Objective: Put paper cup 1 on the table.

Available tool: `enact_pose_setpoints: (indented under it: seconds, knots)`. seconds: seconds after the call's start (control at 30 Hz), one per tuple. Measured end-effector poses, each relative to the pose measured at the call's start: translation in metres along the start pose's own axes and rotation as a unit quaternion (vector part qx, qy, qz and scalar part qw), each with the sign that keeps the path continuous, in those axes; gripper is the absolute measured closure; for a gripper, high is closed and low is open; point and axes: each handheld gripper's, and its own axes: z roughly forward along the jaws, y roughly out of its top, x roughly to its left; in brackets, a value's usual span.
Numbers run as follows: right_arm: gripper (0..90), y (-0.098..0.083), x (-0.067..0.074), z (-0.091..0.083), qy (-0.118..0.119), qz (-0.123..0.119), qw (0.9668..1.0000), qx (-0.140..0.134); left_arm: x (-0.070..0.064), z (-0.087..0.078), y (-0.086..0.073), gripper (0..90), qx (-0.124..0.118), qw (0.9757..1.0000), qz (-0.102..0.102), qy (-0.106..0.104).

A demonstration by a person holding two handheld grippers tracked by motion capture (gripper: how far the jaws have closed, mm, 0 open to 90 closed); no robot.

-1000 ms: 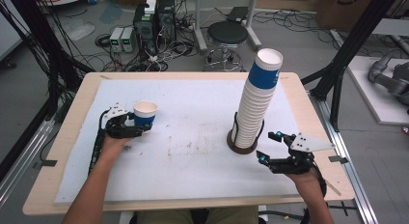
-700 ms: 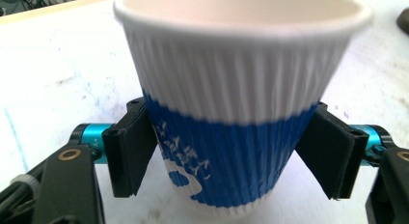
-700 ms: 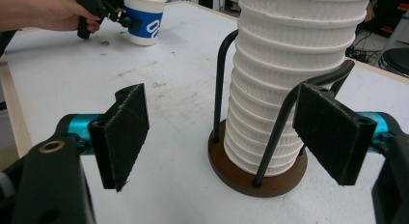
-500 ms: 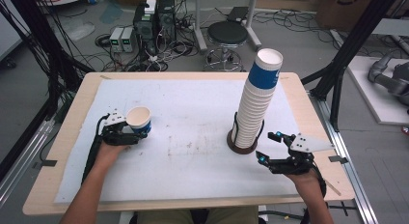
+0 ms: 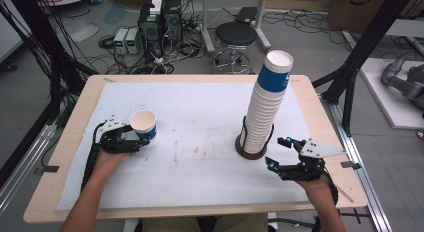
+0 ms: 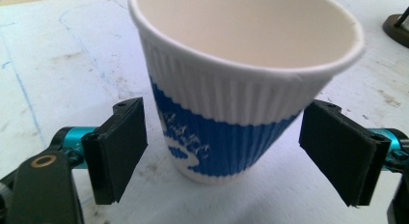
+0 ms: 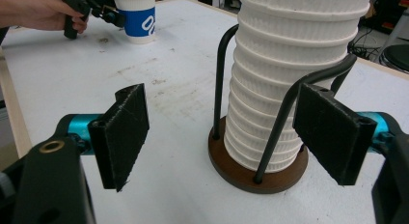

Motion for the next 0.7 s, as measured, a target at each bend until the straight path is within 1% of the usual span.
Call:
enact_pose_setpoints:
  seconds: [0.07, 0.13, 0.2, 0.27, 0.33, 0.4, 0.47, 0.5, 0.53, 0.57, 0.63, 0.67, 0.7]
  knots:
    - [20.8, 0.000, 0.000, 0.000, 0.000, 0.000, 1.0000, 0.000, 0.000, -0.007, -0.001, 17.0, -0.007, 1.0000, -0.005, 0.000]
    - [20.7, 0.000, 0.000, 0.000, 0.000, 0.003, 1.0000, 0.000, -0.001, -0.015, -0.002, 17.0, -0.021, 0.9997, -0.009, -0.007]
    - [20.8, 0.000, -0.001, -0.001, -0.002, -0.002, 1.0000, -0.002, -0.002, -0.023, -0.002, 17.0, -0.032, 0.9994, -0.007, -0.006]
    - [20.8, 0.000, 0.000, -0.001, -0.003, 0.000, 1.0000, -0.001, -0.005, -0.030, -0.001, 17.0, -0.048, 0.9988, -0.009, -0.006]
    - [20.7, 0.000, 0.000, -0.002, -0.003, 0.002, 1.0000, -0.001, -0.009, -0.037, 0.000, 17.0, -0.069, 0.9975, -0.012, -0.008]
    - [20.7, -0.001, -0.001, -0.002, -0.005, 0.001, 1.0000, -0.002, -0.013, -0.044, 0.003, 17.0, -0.097, 0.9951, -0.015, -0.011]
    - [20.7, -0.001, 0.000, -0.002, -0.007, 0.001, 1.0000, -0.002, -0.016, -0.048, 0.006, 17.0, -0.116, 0.9929, -0.018, -0.019]
    - [20.8, -0.001, 0.000, -0.002, -0.007, 0.002, 1.0000, -0.001, -0.019, -0.051, 0.008, 17.0, -0.132, 0.9908, -0.019, -0.024]
    - [20.7, -0.001, 0.000, -0.002, -0.010, -0.001, 0.9999, -0.002, -0.022, -0.052, 0.010, 17.0, -0.140, 0.9896, -0.017, -0.029]
    - [20.7, -0.001, -0.001, -0.002, -0.011, 0.000, 0.9999, -0.002, -0.025, -0.054, 0.012, 17.0, -0.150, 0.9880, -0.017, -0.033]
    - [20.8, -0.001, -0.001, -0.003, -0.013, 0.002, 0.9999, -0.001, -0.032, -0.055, 0.017, 17.0, -0.165, 0.9852, -0.012, -0.046]
    - [20.7, -0.001, -0.001, -0.003, -0.015, -0.001, 0.9999, -0.002, -0.035, -0.056, 0.018, 17.0, -0.169, 0.9842, -0.011, -0.051]
    - [20.7, -0.001, -0.001, -0.003, -0.016, 0.002, 0.9999, -0.003, -0.038, -0.056, 0.019, 16.8, -0.172, 0.9835, -0.007, -0.055]
